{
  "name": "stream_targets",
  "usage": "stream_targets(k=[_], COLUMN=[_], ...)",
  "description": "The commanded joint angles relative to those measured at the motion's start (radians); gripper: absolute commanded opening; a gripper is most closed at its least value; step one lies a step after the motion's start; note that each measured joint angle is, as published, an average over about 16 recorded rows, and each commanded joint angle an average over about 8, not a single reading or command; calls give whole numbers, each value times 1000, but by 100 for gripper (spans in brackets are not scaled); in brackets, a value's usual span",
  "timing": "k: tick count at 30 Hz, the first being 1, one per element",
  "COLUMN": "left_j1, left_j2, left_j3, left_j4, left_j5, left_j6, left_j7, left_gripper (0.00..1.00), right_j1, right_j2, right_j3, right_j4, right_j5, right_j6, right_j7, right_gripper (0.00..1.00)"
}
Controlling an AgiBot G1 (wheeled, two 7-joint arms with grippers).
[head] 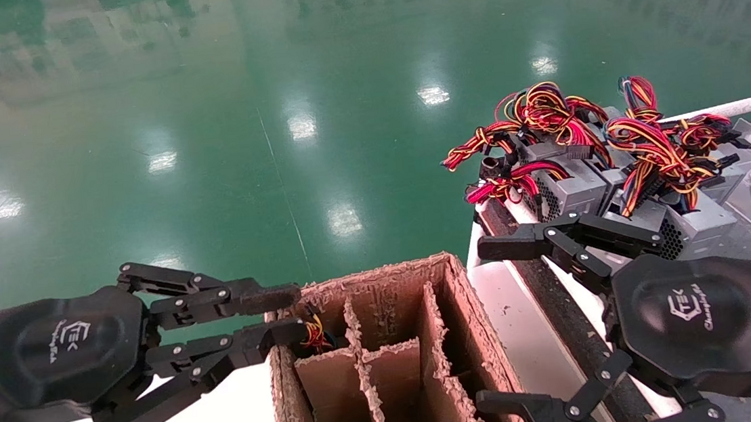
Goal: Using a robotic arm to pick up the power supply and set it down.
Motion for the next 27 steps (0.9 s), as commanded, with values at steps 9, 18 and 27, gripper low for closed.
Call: stream_targets(k=[9,18,27], left_j1=[0,0,0], left_j2=[0,0,0], left_j3=[0,0,0], left_j4=[0,0,0], left_j5=[0,0,0], left_j6=[0,0,0], left_j7=[0,0,0], left_gripper=[0,100,100], right_j1=[0,0,0], right_j2=[0,0,0], right_j3=[0,0,0], right_j4=[0,0,0], right_j5=[0,0,0], right_j6=[0,0,0], right_j7=[0,0,0], right_gripper=[100,100,100])
